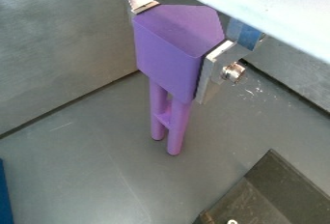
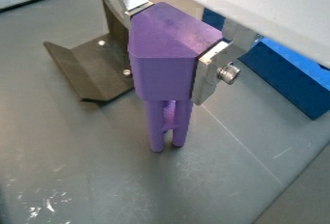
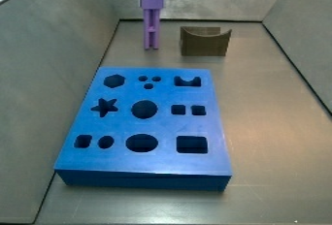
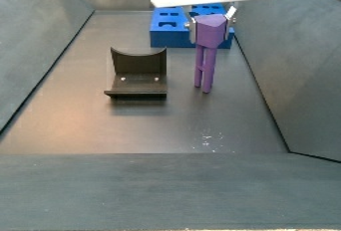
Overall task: Pick up the 3 prong object. Move up. Move to above the board. Insert the 3 prong object.
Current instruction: Pick up the 3 prong object, then move up, then move to above the board.
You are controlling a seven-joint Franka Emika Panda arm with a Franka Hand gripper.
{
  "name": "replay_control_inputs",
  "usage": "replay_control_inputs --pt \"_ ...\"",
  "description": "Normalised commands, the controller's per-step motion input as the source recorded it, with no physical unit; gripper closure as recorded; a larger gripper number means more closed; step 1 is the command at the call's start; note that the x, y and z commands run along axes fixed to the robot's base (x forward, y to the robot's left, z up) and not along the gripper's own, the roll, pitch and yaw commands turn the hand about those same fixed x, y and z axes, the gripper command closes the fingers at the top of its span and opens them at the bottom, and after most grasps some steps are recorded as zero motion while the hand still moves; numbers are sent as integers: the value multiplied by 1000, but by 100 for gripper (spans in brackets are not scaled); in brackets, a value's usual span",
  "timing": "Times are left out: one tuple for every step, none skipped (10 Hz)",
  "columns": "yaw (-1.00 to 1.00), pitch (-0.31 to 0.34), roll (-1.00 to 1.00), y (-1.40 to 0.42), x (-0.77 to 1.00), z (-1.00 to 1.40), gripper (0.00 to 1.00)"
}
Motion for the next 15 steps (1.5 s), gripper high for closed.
replay_control_inputs --pt "0 0 0 0 0 0 100" --pt "0 0 0 0 0 0 100" --pt "0 0 0 0 0 0 100" --pt "0 0 0 0 0 833 100" --pt "-45 32 -1 41 -40 802 100" --pt "-51 47 7 36 -44 654 100" --pt "-46 51 15 27 -29 502 100" --pt "-42 52 17 24 -17 393 100" --pt "-38 -276 84 -413 -661 1000 100" --pt "-33 -278 90 -453 -713 1000 100" --pt "1 -254 104 -370 -739 992 100" --pt "9 -186 112 -230 -634 835 100" --pt "14 -92 120 -123 -449 617 100" --pt "15 -55 122 -90 -341 511 100" --pt "20 -22 123 -58 -169 352 100"
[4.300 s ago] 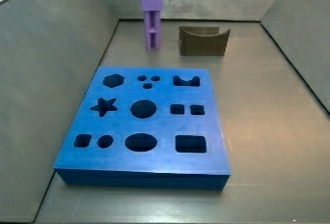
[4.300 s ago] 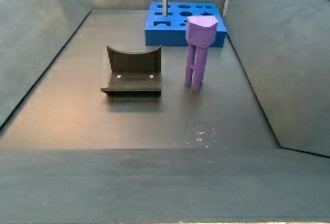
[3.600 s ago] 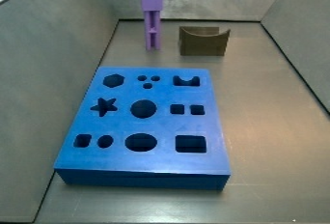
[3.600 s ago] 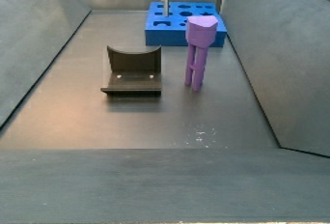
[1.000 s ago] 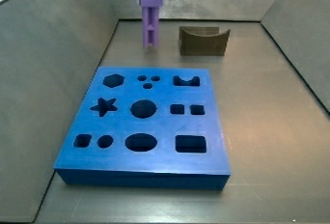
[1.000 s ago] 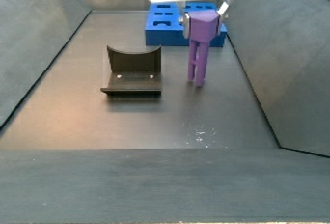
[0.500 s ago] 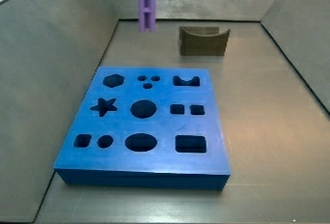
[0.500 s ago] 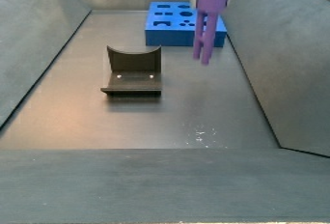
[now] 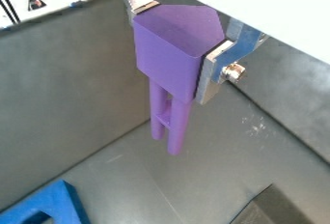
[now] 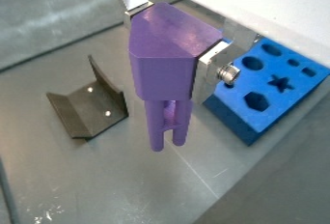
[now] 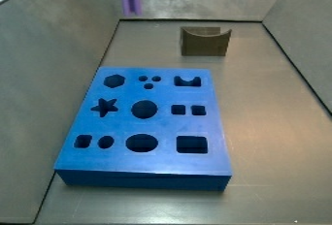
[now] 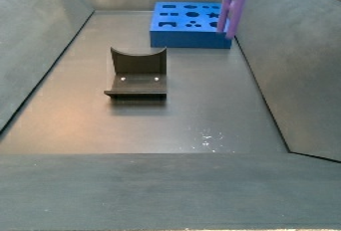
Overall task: Pick up the 3 prong object. Move up. Move to above the board. Insert the 3 prong object.
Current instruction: Move to above the board.
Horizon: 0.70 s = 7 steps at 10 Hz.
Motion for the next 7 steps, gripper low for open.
replay_control_inputs --pt "-700 410 82 -1000 434 399 100" --pt "-660 435 64 -1000 458 363 100" --pt "-390 424 4 -1000 491 387 100" --pt "-232 336 -44 -1000 499 383 100" --pt "-157 275 -42 -1000 499 379 100" --pt "-48 179 -15 -1000 501 387 100" --pt "0 140 -3 -1000 512 389 100"
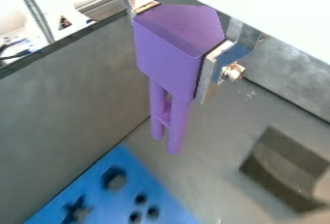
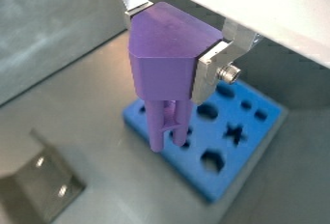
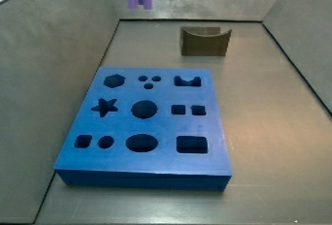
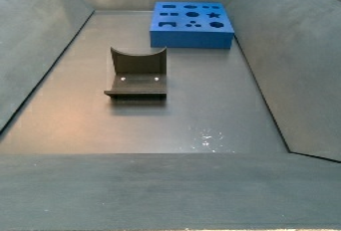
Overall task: Pick up the 3 prong object. Move up. Move to above the board. Insert the 3 prong object.
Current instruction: Move to above the board, then insert the 3 prong object.
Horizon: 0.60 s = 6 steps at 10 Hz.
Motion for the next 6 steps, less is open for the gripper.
replay_control_inputs --pt "12 120 -11 -1000 545 388 100" --pt "11 118 3 -919 510 361 100" --pt "5 131 20 -542 341 216 100" --pt "8 123 24 -375 267 152 100" --pt "9 86 31 -192 147 85 100" --pt "20 0 -17 54 0 0 100"
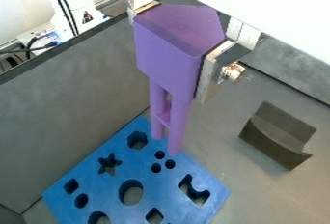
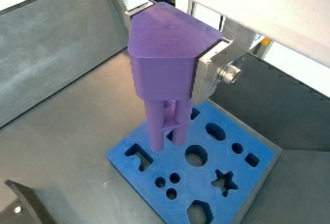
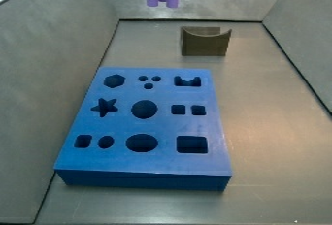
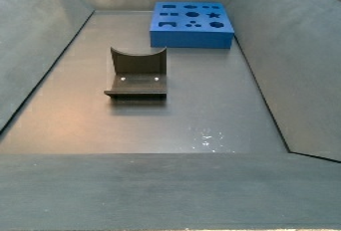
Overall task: Pick up the 3 prong object. Move up. Move to above the board. Insert the 3 prong object.
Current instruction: Insert the 3 prong object.
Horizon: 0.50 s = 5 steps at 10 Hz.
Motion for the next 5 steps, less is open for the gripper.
replay_control_inputs --pt "0 0 0 0 -40 0 100" --pt "-94 -37 0 -6 0 0 100" --pt "-346 -30 33 -63 206 -26 100" --pt "-649 -21 47 0 369 -34 100" --pt "-797 -30 57 6 277 -46 100"
